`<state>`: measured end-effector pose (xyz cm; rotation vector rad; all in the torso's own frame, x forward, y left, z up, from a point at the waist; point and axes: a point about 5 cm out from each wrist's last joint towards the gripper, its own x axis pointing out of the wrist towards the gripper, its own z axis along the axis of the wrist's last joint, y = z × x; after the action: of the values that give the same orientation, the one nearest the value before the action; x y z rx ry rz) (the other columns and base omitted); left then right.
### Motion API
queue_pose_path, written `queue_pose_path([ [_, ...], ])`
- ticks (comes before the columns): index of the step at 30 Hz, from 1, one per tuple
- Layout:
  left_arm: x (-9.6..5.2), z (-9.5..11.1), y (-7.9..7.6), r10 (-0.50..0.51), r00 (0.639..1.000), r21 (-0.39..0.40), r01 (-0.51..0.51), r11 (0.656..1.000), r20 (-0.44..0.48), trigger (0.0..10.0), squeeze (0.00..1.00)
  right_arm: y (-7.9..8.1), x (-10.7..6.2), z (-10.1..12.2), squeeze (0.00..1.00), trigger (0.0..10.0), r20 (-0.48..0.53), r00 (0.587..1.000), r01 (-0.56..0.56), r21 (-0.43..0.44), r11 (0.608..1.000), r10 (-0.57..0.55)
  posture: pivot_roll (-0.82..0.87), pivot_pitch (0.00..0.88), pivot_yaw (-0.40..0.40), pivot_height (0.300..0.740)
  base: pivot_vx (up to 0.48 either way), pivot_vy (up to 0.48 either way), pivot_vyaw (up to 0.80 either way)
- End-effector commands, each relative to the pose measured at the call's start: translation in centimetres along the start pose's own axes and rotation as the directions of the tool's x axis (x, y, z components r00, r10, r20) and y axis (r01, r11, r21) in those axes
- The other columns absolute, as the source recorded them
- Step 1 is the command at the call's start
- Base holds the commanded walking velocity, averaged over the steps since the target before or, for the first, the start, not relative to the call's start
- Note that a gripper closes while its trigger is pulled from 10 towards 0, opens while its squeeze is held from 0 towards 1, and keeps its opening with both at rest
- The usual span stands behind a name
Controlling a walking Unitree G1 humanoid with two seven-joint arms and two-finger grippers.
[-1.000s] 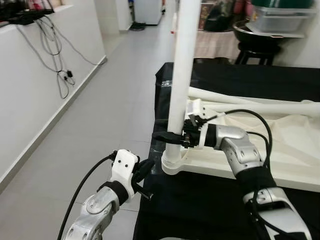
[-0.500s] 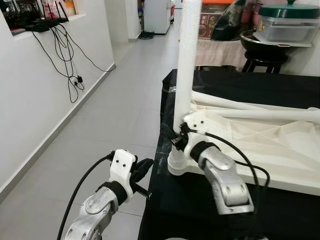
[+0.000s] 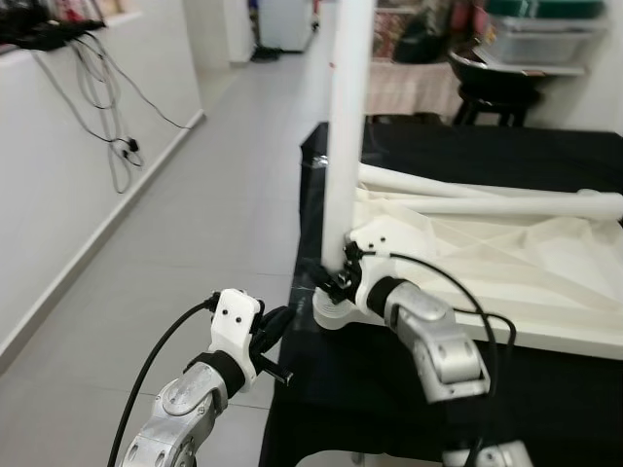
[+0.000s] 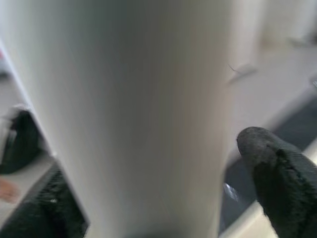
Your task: Building children table
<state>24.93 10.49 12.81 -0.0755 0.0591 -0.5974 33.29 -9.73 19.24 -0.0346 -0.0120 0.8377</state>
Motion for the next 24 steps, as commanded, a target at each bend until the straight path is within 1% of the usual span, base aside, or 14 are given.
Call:
queue_pose_path([
  [1, -0.1, -0.1, 0.1, 0.002, 1.0, 0.0, -0.002, 1.0, -0.012, 10.0, 0.0, 0.5, 0.2, 0.3, 0.64, 10.0, 0.034, 0.992, -0.125, 0.001, 0.992, 0.125, -0.01, 0.072, -0.012, 0.74, 0.0, 0.0, 0.0],
  [2, -0.1, -0.1, 0.1, 0.002, 1.0, 0.0, -0.002, 1.0, -0.011, 10.0, 0.0, 0.6, 0.2, 0.5, 0.0, 10.0, 0.028, 0.978, -0.208, -0.023, 0.978, 0.209, -0.01, 0.073, -0.012, 0.74, 0.0, 0.0, 0.0],
  [3, -0.1, -0.1, 0.1, 0.002, 1.0, 0.0, -0.002, 1.0, -0.011, 10.0, 0.0, 0.6, 0.2, 0.5, 0.0, 10.0, 0.028, 0.978, -0.208, -0.023, 0.978, 0.209, -0.01, 0.073, -0.012, 0.74, 0.0, 0.0, 0.0],
  [5, -0.2, -0.1, 0.0, 0.003, 1.0, 0.0, -0.003, 1.0, -0.009, 10.0, 0.0, 0.5, 0.4, 0.6, 0.0, 10.0, -0.002, 0.941, -0.339, -0.045, 0.94, 0.339, 0.0, 0.074, -0.014, 0.74, 0.0, 0.0, 0.0],
  [6, -0.2, -0.1, 0.0, 0.003, 1.0, 0.0, -0.003, 1.0, -0.009, 10.0, 0.0, 0.5, 0.4, 0.6, 0.0, 10.0, -0.002, 0.941, -0.339, -0.045, 0.94, 0.339, 0.0, 0.074, -0.014, 0.74, 0.0, 0.0, 0.0],
  [9, -0.4, 0.0, -0.1, 0.001, 1.0, -0.002, -0.001, 1.0, -0.008, 10.0, 0.0, -0.2, 0.8, 0.7, 0.0, 10.0, -0.029, 0.907, -0.422, -0.037, 0.906, 0.421, 0.01, 0.08, -0.012, 0.74, 0.0, 0.0, 0.0],
  [10, -0.4, 0.0, -0.1, 0.001, 1.0, -0.002, -0.001, 1.0, -0.008, 10.0, 0.0, -0.2, 0.8, 0.7, 0.0, 10.0, -0.029, 0.907, -0.422, -0.037, 0.906, 0.421, 0.01, 0.08, -0.012, 0.74, 0.0, 0.0, 0.0],
  [11, -0.4, -0.1, -0.2, -0.001, 1.0, -0.004, 0.001, 1.0, -0.008, 10.0, 0.0, -0.4, 0.8, 0.6, 0.0, 10.0, -0.034, 0.897, -0.441, -0.034, 0.897, 0.44, 0.01, 0.08, -0.012, 0.74, 0.0, 0.0, 0.0],
  [13, -0.5, 0.0, -0.3, -0.005, 1.0, -0.006, 0.005, 1.0, -0.008, 10.0, 0.0, -0.9, 0.9, 0.5, 0.0, 10.0, -0.044, 0.884, -0.465, 0.001, 0.885, 0.465, 0.02, 0.087, -0.012, 0.74, 0.0, 0.0, 0.0],
  [14, -0.5, -0.1, -0.3, -0.007, 1.0, -0.008, 0.007, 1.0, -0.009, 10.0, 0.0, -1.1, 0.8, 0.4, 0.0, 3.0, -0.046, 0.877, -0.478, 0.0, 0.878, 0.478, 0.02, 0.087, -0.012, 0.74, 0.0, 0.0, 0.0],
  [15, -0.5, -0.1, -0.4, -0.008, 1.0, -0.01, 0.008, 1.0, -0.009, 10.0, 0.0, -1.3, 0.8, 0.3, 0.0, 0.0, -0.048, 0.875, -0.483, 0.006, 0.876, 0.482, 0.02, 0.09, -0.015, 0.74, 0.0, 0.0, 0.0],
  [21, -0.5, 0.0, -0.6, -0.011, 1.0, -0.014, 0.011, 1.0, -0.008, 10.0, 0.0, -1.8, 0.4, 0.2, 0.0, 0.0, -0.046, 0.874, -0.483, 0.008, 0.875, 0.483, 0.02, 0.097, -0.013, 0.74, 0.0, 0.0, 0.0],
  [23, -0.5, 0.0, -0.6, -0.011, 1.0, -0.016, 0.011, 1.0, -0.008, 10.0, 0.0, -2.1, -0.2, 0.2, 0.0, 0.0, -0.035, 0.876, -0.482, 0.005, 0.876, 0.481, 0.02, 0.097, -0.013, 0.74, 0.0, 0.0, 0.0],
  [24, -0.5, 0.0, -0.6, -0.011, 1.0, -0.016, 0.011, 1.0, -0.008, 10.0, 0.0, -2.1, -0.2, 0.2, 0.0, 0.0, -0.035, 0.876, -0.482, 0.005, 0.876, 0.481, 0.02, 0.097, -0.013, 0.74, 0.0, 0.0, 0.0],
])
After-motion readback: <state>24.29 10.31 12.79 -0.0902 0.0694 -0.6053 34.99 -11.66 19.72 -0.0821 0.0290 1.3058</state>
